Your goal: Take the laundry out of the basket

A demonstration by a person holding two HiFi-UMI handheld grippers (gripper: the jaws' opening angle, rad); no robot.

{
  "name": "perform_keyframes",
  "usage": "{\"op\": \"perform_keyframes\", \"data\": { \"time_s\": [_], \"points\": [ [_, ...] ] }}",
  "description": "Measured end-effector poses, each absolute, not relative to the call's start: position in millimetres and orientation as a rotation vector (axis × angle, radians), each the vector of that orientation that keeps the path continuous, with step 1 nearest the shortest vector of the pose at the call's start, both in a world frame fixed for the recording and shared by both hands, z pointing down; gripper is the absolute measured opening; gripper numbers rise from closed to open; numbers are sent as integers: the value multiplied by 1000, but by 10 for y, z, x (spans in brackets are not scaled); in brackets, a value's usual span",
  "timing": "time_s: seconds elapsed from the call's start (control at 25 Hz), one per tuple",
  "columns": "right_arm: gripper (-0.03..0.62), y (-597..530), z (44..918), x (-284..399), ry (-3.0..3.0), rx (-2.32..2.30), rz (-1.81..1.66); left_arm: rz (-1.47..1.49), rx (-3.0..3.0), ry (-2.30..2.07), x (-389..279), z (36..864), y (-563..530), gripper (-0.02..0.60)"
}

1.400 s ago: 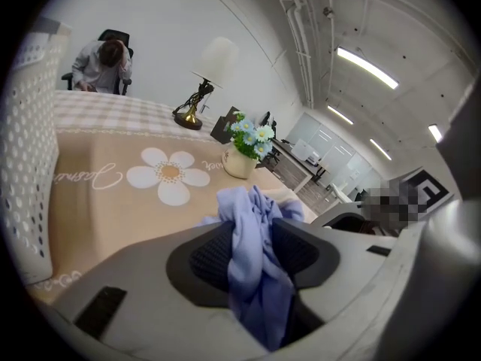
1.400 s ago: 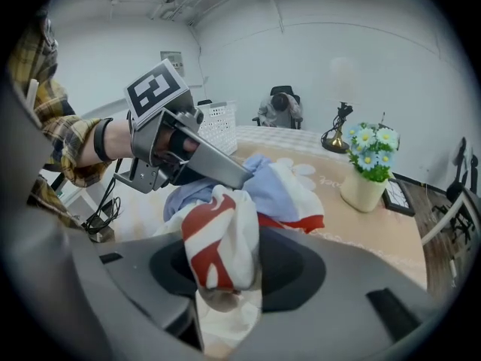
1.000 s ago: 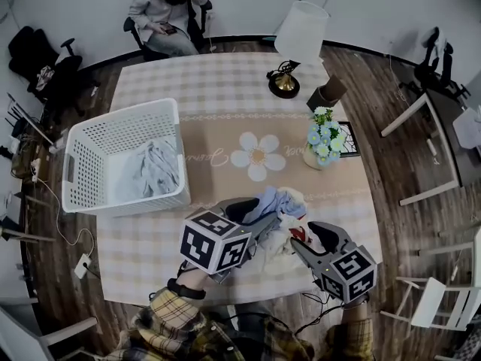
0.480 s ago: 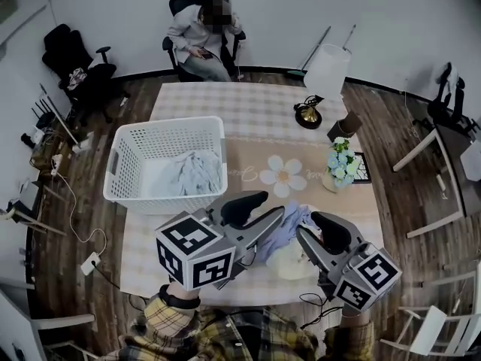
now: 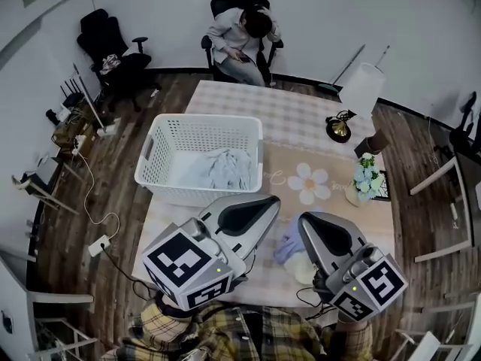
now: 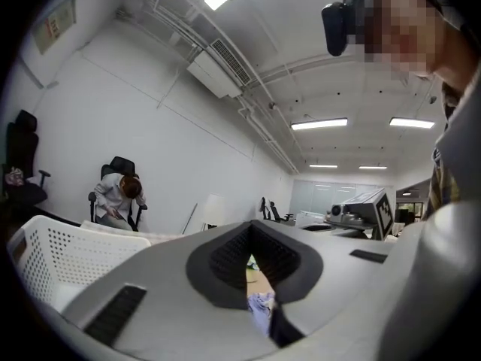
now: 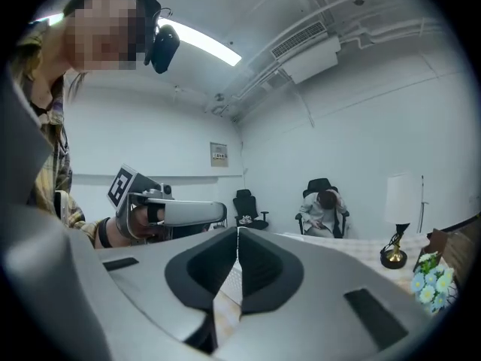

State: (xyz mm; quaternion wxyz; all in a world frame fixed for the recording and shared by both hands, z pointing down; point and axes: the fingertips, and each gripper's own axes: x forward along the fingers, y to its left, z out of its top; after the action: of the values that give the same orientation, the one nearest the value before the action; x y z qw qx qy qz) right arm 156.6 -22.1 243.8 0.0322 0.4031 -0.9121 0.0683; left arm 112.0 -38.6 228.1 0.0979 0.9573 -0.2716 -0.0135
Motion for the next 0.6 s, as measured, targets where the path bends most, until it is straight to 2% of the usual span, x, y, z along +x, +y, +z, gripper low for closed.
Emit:
{"op": "perform_keyframes", "data": {
  "time_s": [0.6],
  "points": [
    [15, -227, 2389, 1624, -2812, 1268, 259, -41, 2836, -713, 1305, 2356, -267, 12]
  ]
}}
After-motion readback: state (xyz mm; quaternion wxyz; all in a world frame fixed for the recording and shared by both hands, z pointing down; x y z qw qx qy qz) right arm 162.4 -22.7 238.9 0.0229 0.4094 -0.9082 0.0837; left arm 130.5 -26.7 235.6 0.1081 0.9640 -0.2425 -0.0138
